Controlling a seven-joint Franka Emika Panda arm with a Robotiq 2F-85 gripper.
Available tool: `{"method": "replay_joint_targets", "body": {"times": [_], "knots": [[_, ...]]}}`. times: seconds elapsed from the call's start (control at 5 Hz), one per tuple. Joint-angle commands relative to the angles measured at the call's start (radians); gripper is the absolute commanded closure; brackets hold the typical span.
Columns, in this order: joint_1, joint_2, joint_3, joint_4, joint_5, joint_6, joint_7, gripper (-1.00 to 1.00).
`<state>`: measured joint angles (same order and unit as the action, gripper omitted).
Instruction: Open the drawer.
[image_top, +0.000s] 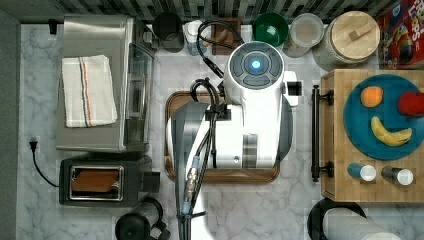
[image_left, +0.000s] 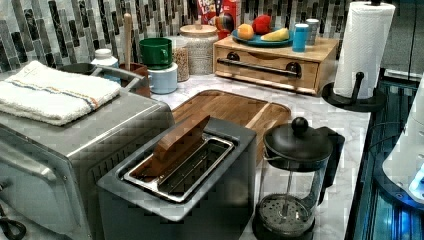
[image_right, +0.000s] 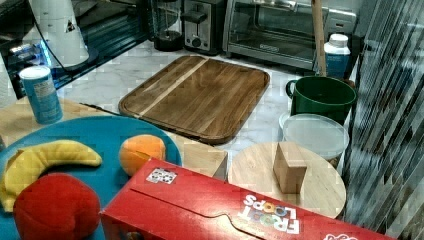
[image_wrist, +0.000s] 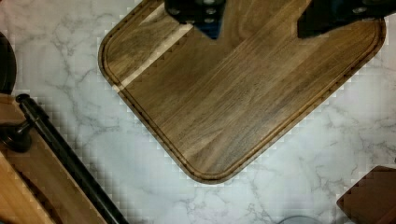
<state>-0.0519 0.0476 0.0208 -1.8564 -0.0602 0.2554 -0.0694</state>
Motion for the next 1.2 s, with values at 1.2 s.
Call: {"method": "replay_joint_targets", "body": {"times": [1.2], "knots": [[-0.032,0.034,-0.009,-0.173,-0.082,0.233,-0.329,-1.00]]}}
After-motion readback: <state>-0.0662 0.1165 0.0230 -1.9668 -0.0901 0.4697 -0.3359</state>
